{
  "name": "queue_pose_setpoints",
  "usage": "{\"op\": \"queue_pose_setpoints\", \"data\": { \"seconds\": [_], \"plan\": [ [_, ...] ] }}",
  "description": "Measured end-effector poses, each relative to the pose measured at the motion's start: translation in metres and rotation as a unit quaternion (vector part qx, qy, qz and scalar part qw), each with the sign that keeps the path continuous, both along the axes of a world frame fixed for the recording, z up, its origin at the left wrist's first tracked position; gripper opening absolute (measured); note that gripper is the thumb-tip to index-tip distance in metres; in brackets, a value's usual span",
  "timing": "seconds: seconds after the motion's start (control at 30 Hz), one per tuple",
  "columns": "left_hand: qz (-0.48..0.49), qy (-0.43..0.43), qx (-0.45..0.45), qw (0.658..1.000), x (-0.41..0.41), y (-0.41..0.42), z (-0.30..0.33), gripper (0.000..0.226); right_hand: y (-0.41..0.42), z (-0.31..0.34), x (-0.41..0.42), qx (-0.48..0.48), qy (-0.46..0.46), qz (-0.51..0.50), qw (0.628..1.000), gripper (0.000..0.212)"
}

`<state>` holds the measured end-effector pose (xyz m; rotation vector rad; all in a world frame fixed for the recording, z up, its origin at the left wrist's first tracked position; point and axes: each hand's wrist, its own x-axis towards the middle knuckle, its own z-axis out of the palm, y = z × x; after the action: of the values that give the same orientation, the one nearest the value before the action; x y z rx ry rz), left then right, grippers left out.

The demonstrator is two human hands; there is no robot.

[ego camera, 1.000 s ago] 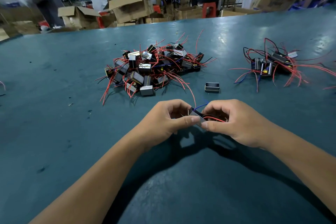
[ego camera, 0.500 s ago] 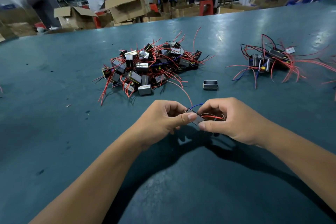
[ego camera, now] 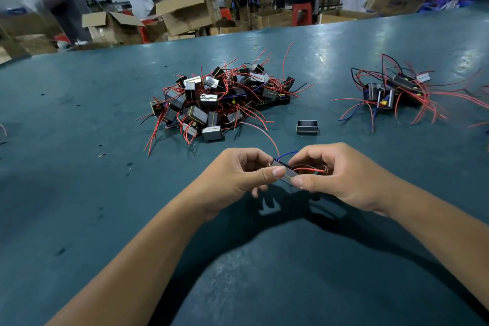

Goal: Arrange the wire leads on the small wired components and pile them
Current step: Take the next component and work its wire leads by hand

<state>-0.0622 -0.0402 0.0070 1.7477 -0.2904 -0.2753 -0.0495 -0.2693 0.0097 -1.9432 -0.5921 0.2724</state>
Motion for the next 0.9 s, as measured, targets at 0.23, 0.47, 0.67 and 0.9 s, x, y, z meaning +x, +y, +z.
{"op": "queue_pose_setpoints", "data": {
  "seconds": [0.23,0.47,0.67,0.9],
  "plan": [
    [-0.01,-0.015,0.043,0.999,0.0024,0.0081,-0.0015,0.041,-0.0043,0.0015,0.0008,-0.078,-0.049,-0.002,0.996,0.016],
    [-0.025,-0.045,0.079,0.996,0.0037,0.0063,-0.0046,0.028,-0.0066,0.0038,-0.0016,-0.109,-0.091,0.0,0.99,0.015],
    [-0.036,-0.076,0.095,0.992,0.0037,0.0063,-0.005,0.028,-0.0068,0.0057,-0.0033,-0.125,-0.112,-0.005,0.986,0.017],
    [-0.048,-0.089,0.114,0.988,0.0054,0.0051,-0.0063,0.022,-0.0069,0.0071,-0.0038,-0.122,-0.111,0.005,0.986,0.016]
  ]
}}
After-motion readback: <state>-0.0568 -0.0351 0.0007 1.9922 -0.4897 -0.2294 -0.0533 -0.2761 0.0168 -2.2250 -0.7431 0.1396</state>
